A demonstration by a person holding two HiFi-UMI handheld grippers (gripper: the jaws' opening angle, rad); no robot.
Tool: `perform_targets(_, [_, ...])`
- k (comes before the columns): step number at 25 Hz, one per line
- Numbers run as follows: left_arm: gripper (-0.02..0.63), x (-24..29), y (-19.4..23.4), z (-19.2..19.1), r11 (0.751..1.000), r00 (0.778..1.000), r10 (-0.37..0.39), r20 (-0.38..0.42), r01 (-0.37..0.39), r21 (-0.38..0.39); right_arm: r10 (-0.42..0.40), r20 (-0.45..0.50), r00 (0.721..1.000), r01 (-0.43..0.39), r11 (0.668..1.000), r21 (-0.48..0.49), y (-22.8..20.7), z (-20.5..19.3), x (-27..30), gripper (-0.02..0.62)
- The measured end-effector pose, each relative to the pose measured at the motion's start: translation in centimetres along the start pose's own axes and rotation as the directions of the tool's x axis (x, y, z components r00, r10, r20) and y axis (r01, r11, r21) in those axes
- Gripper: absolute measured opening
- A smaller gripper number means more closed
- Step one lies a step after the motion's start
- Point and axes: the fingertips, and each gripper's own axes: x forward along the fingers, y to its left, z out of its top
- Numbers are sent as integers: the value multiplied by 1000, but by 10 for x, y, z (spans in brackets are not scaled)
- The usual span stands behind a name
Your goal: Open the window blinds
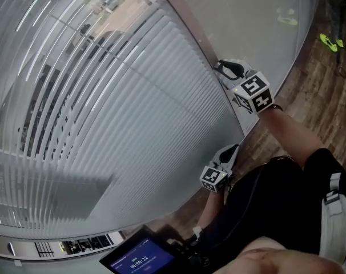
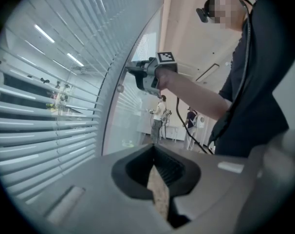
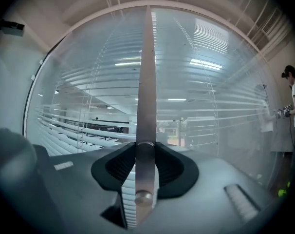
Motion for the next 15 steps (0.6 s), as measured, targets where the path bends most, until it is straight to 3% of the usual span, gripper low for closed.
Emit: perform_targets(15, [2,1,-2,-3,1000,1000,6,-1,-6,-1,7,10,1000,-7,1000,8,-2,-3,-1,127])
